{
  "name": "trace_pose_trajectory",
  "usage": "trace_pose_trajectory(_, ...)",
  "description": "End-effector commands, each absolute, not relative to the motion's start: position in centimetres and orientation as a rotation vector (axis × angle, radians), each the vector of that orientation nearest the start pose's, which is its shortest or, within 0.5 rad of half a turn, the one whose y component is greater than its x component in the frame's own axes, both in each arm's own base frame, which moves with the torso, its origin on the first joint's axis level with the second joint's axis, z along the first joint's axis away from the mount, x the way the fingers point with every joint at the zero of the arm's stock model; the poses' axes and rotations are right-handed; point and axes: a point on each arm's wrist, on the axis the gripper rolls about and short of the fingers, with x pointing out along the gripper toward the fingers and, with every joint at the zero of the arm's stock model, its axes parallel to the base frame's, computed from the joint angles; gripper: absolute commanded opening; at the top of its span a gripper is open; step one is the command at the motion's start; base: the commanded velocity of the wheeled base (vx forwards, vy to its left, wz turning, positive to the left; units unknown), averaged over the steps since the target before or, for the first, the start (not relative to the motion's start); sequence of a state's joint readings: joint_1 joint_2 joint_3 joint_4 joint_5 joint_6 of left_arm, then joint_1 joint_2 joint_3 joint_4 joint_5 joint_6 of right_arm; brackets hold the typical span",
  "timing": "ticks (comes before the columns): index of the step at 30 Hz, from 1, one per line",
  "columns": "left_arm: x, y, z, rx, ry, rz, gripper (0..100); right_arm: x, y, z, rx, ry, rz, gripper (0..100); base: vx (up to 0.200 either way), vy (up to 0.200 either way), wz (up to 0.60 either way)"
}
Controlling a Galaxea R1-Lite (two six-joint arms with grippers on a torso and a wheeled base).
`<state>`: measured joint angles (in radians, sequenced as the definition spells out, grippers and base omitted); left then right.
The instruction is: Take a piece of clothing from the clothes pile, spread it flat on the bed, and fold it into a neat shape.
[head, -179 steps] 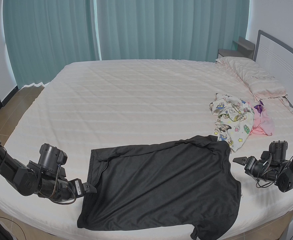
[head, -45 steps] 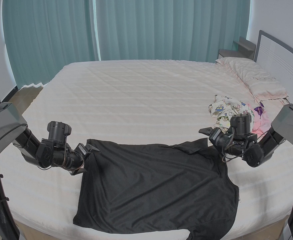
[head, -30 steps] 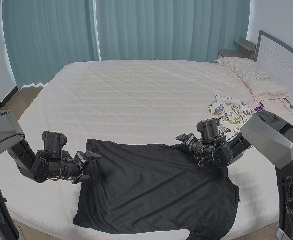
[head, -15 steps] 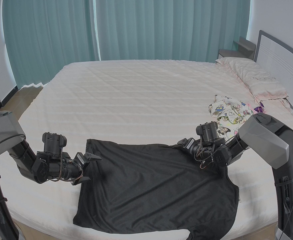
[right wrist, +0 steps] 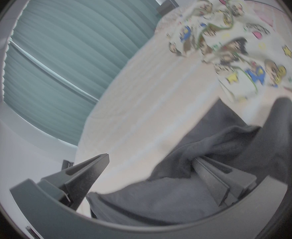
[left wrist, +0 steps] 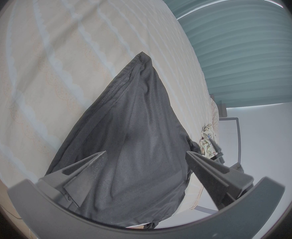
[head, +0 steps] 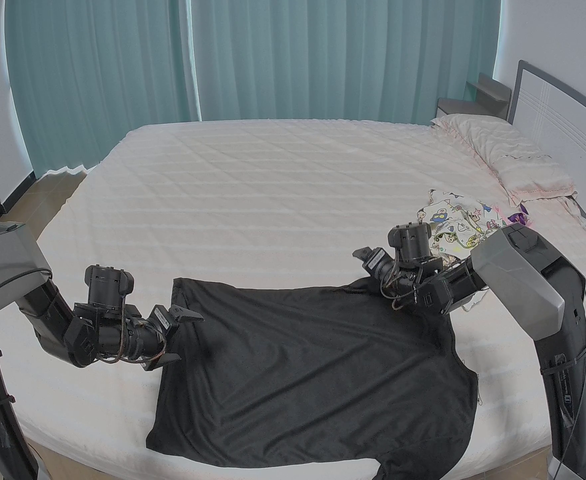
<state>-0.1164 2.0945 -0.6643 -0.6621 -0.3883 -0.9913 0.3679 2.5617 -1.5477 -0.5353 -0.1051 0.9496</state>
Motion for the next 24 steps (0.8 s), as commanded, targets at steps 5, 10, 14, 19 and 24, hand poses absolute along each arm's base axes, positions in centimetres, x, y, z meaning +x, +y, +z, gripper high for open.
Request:
trace_pose_trajectory(5,31.9,-4.6,2.6,-1.024,0.950,-0.058,100,50.2,15.5,6.7,0.911,0.210,0.094,100,0.000,0.000,0.00)
trace_pose_trajectory(10,31.9,-4.6,2.6,-1.024,0.950,-0.058,100,50.4,14.3,5.0,0.850,0.234,0.066,100,0.000,0.000,0.00)
trace_pose_trajectory(14,31.9,-4.6,2.6,-1.024,0.950,-0.058,100,50.4,12.9,2.5,0.698,0.275,0.036,100,0.000,0.000,0.00)
trace_pose_trajectory(19,31.9,-4.6,2.6,-1.024,0.950,-0.058,100,50.0,12.7,1.7,0.628,0.258,0.049,100,0.000,0.000,0.00)
trace_pose_trajectory(24,31.9,-4.6,2.6,-1.024,0.950,-0.058,100,49.7,11.9,1.5,0.584,0.277,0.033,100,0.000,0.000,0.00)
